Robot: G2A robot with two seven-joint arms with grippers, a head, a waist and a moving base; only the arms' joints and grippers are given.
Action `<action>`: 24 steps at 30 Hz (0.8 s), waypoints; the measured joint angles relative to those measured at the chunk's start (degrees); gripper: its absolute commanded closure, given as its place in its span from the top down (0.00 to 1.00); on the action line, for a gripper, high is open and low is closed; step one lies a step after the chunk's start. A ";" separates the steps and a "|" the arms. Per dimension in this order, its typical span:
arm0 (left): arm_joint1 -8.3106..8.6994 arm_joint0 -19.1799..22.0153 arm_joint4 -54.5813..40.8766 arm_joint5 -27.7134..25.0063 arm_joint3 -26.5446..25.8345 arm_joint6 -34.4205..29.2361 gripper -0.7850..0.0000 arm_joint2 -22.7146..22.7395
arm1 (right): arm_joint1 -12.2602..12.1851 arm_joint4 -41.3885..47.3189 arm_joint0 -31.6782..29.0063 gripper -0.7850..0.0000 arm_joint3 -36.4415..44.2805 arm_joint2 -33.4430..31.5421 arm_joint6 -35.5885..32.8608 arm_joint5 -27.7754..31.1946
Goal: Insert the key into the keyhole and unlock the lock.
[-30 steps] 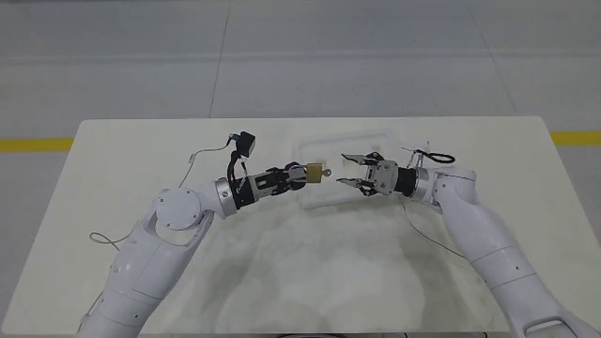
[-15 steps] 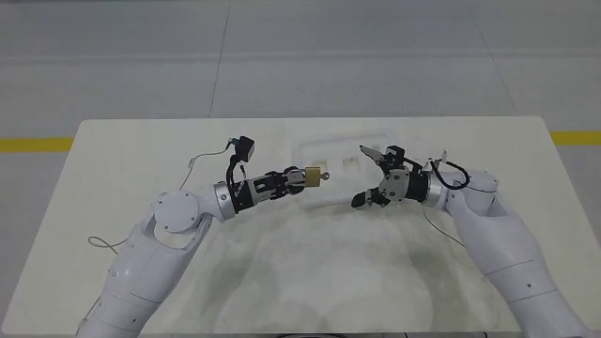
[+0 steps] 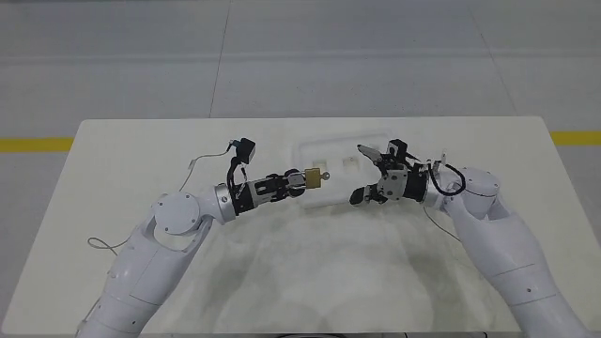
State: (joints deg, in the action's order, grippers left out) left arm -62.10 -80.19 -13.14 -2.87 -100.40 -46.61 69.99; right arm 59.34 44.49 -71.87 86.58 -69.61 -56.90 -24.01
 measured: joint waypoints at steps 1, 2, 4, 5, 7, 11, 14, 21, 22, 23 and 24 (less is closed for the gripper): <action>0.02 0.03 -0.03 -0.01 -0.03 -0.10 0.00 0.02 | -0.13 -1.25 -0.20 1.00 0.65 -0.27 -0.30 1.58; 0.04 0.07 -0.08 0.01 -0.07 -0.23 0.00 0.07 | -0.32 -3.14 -0.47 1.00 1.51 -0.59 -0.93 3.82; 0.08 0.15 -0.08 0.07 -0.11 -0.50 0.00 0.13 | -0.63 -6.31 -0.83 1.00 2.62 -1.20 -1.77 7.57; 0.11 0.19 -0.08 0.15 -0.10 -0.71 0.00 0.16 | -0.88 -9.06 -1.06 1.00 3.32 -1.61 -2.17 10.19; 0.16 0.23 -0.12 0.34 -0.08 -1.13 0.00 0.22 | -1.25 -13.30 -1.50 1.00 4.34 -2.21 -2.89 14.12; 0.31 0.11 -0.17 0.84 0.01 -1.88 0.00 0.52 | -1.93 -19.55 -2.75 1.00 6.36 -3.79 -4.70 20.91; 0.42 -0.01 -0.16 1.37 0.06 -2.45 0.00 0.66 | -2.20 -19.96 -3.39 1.00 6.82 -4.93 -5.61 23.02; 0.68 -0.16 0.21 3.11 0.36 -3.88 0.00 0.69 | -2.21 -19.57 -3.49 1.00 6.75 -5.13 -5.58 23.05; 0.71 -0.17 0.33 3.32 0.41 -3.94 0.00 0.74 | -2.21 -19.57 -3.49 1.00 6.75 -5.13 -5.58 23.05; 0.77 -0.19 0.57 3.60 0.47 -4.03 0.00 0.84 | -2.21 -19.58 -3.49 1.00 6.75 -5.13 -5.58 23.05; 0.82 -0.20 0.73 3.81 0.52 -4.05 0.00 0.96 | -2.21 -19.58 -3.49 1.00 6.75 -5.13 -5.58 23.05</action>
State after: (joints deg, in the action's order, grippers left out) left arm -61.28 -80.39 -12.41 0.94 -99.88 -50.67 70.95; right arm 57.13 24.92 -75.35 93.34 -74.74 -62.48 -0.97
